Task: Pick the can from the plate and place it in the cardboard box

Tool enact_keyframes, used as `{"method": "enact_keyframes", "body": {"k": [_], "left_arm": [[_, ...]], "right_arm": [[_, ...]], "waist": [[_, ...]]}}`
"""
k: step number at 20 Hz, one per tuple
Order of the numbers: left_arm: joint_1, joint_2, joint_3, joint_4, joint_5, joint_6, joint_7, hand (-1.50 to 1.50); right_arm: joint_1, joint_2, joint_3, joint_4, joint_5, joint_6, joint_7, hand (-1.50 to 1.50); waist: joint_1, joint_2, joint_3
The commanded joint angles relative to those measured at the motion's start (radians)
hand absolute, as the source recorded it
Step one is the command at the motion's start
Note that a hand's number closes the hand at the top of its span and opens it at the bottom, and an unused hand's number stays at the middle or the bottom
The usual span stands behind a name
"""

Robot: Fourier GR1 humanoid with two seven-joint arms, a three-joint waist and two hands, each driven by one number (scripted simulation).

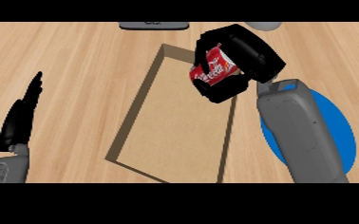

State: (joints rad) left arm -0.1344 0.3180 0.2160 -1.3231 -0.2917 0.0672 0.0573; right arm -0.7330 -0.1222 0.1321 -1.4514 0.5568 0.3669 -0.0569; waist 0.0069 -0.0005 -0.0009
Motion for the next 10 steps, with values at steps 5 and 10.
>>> {"method": "enact_keyframes", "body": {"k": [5,10], "left_arm": [[0.0,-0.002,-0.009,-0.064,-0.002,-0.017,0.039,0.0],[0.015,-0.004,-0.002,-0.02,0.005,-0.029,-0.012,0.0]], "right_arm": [[-0.21,0.12,0.047,0.263,-0.026,-0.099,0.12,1.5],[-0.269,0.121,0.189,0.455,-0.052,-0.279,0.089,1.5]], "waist": [[0.012,0.002,0.001],[0.018,0.004,0.001]]}}
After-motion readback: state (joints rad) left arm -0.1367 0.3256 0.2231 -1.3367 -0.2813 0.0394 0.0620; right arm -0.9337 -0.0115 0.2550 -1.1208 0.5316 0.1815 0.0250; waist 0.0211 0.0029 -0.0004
